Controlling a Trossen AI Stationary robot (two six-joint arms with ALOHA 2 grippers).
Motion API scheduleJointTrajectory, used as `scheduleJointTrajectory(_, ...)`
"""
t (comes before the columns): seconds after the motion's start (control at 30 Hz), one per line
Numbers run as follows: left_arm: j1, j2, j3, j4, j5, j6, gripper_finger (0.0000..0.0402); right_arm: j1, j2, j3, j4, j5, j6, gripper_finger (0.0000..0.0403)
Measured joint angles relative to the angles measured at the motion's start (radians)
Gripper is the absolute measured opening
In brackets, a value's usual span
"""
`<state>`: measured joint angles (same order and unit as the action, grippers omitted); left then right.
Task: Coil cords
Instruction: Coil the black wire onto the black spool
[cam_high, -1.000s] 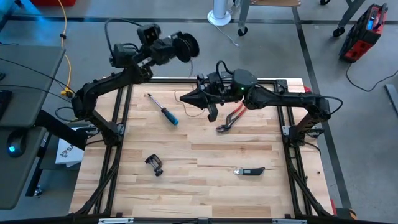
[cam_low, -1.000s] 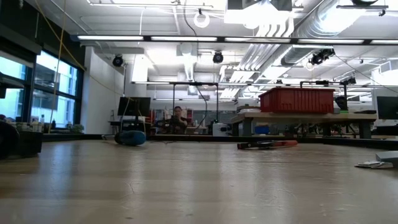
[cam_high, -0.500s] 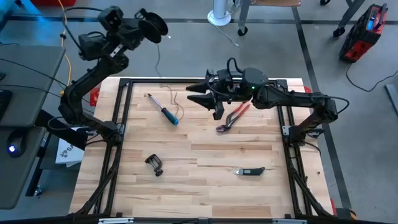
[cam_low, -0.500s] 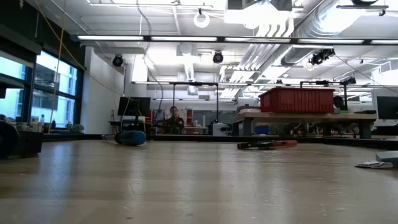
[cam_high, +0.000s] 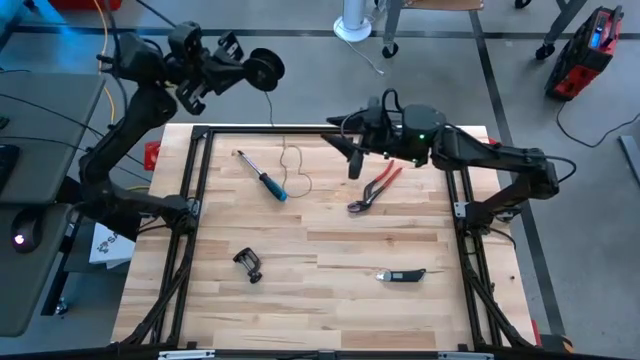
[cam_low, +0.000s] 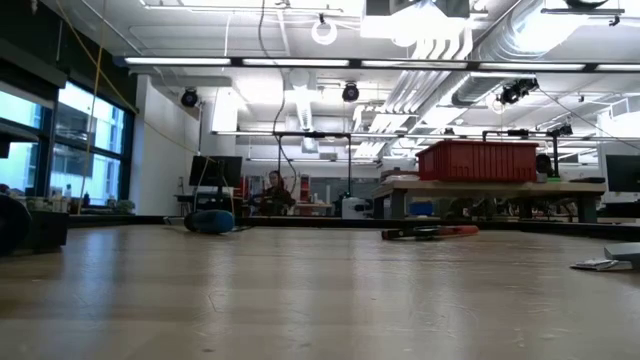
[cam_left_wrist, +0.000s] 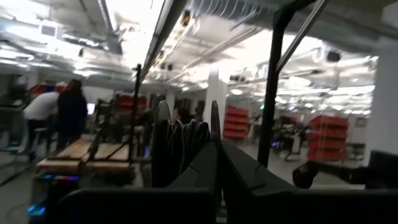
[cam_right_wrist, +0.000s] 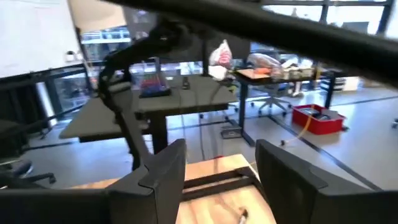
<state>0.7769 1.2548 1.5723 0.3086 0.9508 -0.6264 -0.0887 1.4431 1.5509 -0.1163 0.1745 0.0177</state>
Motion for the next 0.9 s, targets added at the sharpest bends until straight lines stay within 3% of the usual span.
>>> scheduleJointTrajectory(0.17,-0.005,-0.059,0.0,-0.159,-0.019,0.112,0.0001,0.0,-0.032,0.0,-0.075,0.025,-0.029,0.0189)
scheduleJointTrajectory(0.3,-0.022,-0.094,-0.015,-0.191,-0.07,0.162,0.0001,-0.007,-0.041,0.0,-0.112,0.034,-0.045,0.0188)
scheduleJointTrajectory(0.43,-0.07,-0.116,-0.079,-0.137,-0.141,0.149,0.0001,-0.019,-0.021,0.0,-0.116,-0.019,-0.005,0.0188)
scheduleJointTrajectory(0.6,-0.143,-0.097,-0.131,-0.035,-0.232,0.132,0.0001,-0.017,0.051,0.0,-0.001,-0.128,0.01,0.0188)
scheduleJointTrajectory(0.77,-0.196,-0.045,-0.131,0.133,-0.235,0.077,0.0001,-0.018,0.154,0.0,0.193,-0.157,0.035,0.0188)
scheduleJointTrajectory(0.9,-0.218,-0.015,-0.132,0.172,-0.241,0.052,0.0001,-0.018,0.2,0.0,0.303,-0.15,0.035,0.0188)
